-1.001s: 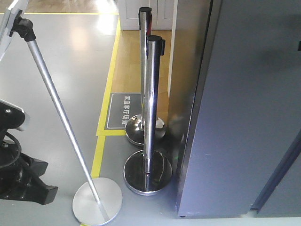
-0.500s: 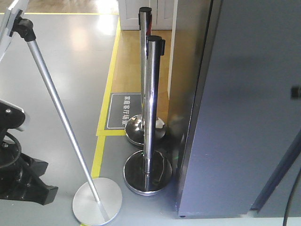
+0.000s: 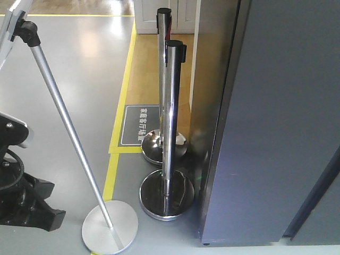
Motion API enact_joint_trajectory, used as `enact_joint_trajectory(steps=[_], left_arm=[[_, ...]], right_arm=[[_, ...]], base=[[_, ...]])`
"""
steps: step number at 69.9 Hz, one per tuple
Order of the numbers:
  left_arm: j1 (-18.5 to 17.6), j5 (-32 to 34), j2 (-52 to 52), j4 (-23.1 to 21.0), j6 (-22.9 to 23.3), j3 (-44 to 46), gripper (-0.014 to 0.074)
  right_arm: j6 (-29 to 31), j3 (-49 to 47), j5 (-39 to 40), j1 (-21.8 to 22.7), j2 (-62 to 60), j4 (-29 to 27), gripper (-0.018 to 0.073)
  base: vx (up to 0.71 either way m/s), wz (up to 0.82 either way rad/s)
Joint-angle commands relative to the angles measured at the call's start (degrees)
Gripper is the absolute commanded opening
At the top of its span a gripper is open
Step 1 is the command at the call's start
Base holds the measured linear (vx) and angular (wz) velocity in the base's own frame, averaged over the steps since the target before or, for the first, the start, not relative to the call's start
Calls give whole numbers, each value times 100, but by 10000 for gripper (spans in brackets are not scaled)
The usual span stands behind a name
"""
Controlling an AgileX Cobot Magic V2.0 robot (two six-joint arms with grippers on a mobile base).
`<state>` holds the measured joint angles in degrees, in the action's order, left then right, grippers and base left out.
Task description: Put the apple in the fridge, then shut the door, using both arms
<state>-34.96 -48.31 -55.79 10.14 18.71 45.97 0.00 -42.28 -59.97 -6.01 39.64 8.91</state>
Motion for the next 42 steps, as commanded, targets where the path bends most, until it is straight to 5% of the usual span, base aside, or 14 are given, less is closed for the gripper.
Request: enact_joint_trajectory(steps=[1,20,42], left_arm=[[-24,246,75,74,61,148,-6],[-24,246,75,74,61,148,-6],[-24,246,75,74,61,148,-6]], right_arm=[[-161,56,-226,-38,-546,255,-3],[-118,456,-411,-38,-1803,108,-3],[768,653,-224,-38,-2004,-1067,-3]], base=[[0,0],[0,0],[0,0]])
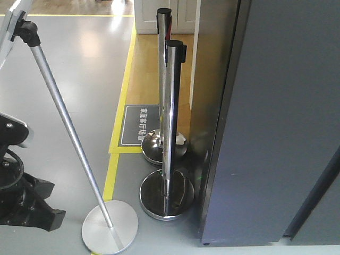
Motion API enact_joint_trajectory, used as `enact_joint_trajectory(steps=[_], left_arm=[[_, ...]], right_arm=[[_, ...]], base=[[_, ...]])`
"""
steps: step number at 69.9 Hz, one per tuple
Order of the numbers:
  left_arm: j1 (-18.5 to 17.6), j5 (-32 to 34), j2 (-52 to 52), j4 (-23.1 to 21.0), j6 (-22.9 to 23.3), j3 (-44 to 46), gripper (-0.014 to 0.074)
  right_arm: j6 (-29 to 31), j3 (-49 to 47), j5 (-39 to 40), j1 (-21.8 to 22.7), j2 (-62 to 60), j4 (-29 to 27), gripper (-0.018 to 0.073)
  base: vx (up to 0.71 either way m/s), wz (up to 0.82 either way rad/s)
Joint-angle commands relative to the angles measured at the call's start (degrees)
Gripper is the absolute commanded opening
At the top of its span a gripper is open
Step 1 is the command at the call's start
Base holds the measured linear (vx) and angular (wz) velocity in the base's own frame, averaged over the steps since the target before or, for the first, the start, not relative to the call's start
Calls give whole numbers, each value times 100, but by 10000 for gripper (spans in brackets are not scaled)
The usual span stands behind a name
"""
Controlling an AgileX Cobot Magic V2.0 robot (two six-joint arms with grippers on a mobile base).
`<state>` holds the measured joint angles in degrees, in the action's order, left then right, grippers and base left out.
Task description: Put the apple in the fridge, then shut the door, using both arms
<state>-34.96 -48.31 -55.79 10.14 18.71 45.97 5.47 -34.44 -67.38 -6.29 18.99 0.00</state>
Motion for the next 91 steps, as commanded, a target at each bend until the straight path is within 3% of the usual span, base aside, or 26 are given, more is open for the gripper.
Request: enact_joint_trajectory(steps=[1,32,51,61,77,91], left_arm=[[-24,246,75,74,61,148,-6],[-21,297,213,65,61,32,-6],[43,477,1119,55,61,-1128,-6],[644,664,2036,201,47,-1845,-6],[1870,3059,3844,209,54,-2889,-6],[2604,3973,4825,204,54,-3643,-6]], right_arm=[[221,-131,557,-10,60,-176,-3],[215,-131,653,-10,60,-245,-3],[215,-131,653,-10,60,-246,-3],[215,-131,653,-10,60,-252,-3],[215,-131,653,-10,60,-251,-3],[215,-131,653,-10,60,-251,-3]], base=[[0,0],[0,0],[0,0],[0,0],[0,0],[0,0]])
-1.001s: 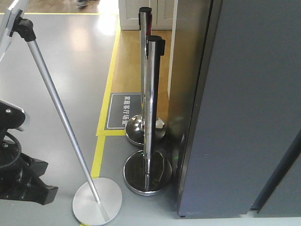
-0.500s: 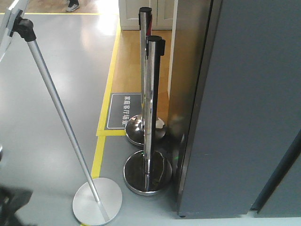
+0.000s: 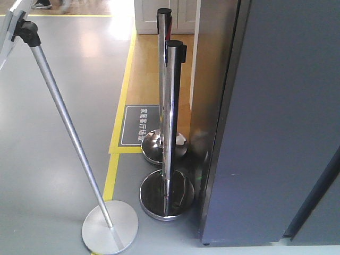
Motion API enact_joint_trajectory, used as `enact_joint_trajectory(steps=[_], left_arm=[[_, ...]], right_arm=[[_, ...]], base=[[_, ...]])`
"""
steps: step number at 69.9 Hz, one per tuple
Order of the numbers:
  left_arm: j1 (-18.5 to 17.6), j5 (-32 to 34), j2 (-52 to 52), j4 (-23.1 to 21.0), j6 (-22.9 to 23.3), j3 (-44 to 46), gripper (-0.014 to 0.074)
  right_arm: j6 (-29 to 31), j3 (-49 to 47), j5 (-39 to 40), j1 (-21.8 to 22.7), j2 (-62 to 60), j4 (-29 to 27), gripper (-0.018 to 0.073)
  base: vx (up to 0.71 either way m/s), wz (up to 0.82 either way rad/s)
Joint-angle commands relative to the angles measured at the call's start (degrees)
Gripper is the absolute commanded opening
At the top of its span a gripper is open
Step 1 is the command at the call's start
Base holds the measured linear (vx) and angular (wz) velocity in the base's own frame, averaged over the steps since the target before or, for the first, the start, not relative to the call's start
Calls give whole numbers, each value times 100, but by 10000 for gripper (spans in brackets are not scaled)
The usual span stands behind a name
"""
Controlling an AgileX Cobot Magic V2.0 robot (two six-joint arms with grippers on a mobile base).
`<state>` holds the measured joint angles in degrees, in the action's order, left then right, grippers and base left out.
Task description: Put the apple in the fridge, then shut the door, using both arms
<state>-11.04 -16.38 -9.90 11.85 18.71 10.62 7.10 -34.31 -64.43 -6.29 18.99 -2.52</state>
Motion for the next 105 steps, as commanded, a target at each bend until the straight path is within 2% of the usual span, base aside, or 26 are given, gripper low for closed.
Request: enact_joint_trajectory(steps=[1,21,26,35,44,48,54,59,63,68,72,95,105], left_arm=[[248,808,266,34,54,-136,-6],[250,803,365,27,54,-205,-6],[250,809,552,-111,-13,-205,-6],[264,777,784,-253,-831,-205,-6],[527,869,971,-1118,-1814,-332,-6],[702,1014,1150,-1492,-1965,-524,-6],[916,1461,1169,-1735,-1916,-900,-6],[947,1785,1169,-1712,-1833,-1120,-6],[928,1708,1169,-1328,-1728,-1098,-6],[879,1791,1169,-908,-1385,-1105,-6],[839,1785,1169,-724,-1216,-1105,-6],[815,1778,1169,-972,-1201,-1105,-6],[643,1693,1164,-972,-1201,-1105,-6]], right_arm=[[51,-143,358,-10,60,1,-3],[51,-143,358,-10,60,2,-3],[51,-143,329,-10,60,2,-3],[51,-143,336,-10,60,-14,-3],[51,-143,336,-10,60,-17,-3],[51,-143,336,-10,60,-17,-3],[51,-143,333,-10,60,-16,-3],[51,-143,335,-10,60,-16,-3],[51,-143,334,-10,60,-16,-3],[51,-143,335,-10,60,-16,-3],[51,-143,335,-10,60,-16,-3],[51,-143,335,-10,60,-17,-3],[51,-143,335,-10,60,-17,-3]], base=[[0,0],[0,0],[0,0],[0,0],[0,0],[0,0],[0,0],[0,0],[0,0],[0,0],[0,0],[0,0],[0,0]])
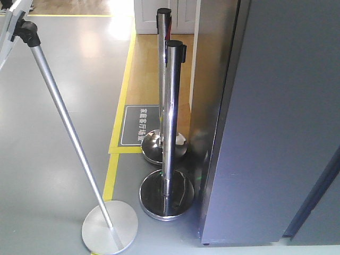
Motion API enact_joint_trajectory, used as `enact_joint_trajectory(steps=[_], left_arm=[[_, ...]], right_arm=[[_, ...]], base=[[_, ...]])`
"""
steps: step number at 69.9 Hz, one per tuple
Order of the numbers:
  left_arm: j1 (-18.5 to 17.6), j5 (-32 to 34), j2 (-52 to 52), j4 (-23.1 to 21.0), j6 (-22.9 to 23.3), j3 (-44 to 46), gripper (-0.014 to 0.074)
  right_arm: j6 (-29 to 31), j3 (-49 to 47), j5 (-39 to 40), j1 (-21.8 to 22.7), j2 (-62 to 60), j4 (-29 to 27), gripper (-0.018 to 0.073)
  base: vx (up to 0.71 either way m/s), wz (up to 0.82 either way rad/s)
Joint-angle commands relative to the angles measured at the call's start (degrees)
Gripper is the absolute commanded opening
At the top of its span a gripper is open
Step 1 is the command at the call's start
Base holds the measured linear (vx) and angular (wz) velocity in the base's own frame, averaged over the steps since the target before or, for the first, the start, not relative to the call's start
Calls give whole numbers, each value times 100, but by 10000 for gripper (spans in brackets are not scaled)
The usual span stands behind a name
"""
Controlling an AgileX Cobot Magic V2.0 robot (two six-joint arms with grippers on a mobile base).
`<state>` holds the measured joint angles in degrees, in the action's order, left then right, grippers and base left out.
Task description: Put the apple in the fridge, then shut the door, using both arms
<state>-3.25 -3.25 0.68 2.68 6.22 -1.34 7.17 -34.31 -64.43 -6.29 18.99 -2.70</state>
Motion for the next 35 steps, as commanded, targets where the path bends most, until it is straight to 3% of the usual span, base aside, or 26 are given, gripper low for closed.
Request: enact_joint_trajectory(steps=[1,23,35], left_arm=[[-151,381,106,-55,48,92,-6],[-247,779,106,-53,40,92,-6],[-241,657,92,-102,46,92,-6]], right_arm=[[44,-143,335,-10,60,0,-3],[44,-143,335,-10,60,0,-3],[44,-143,335,-10,60,0,-3]], base=[[0,0],[0,0],[0,0]])
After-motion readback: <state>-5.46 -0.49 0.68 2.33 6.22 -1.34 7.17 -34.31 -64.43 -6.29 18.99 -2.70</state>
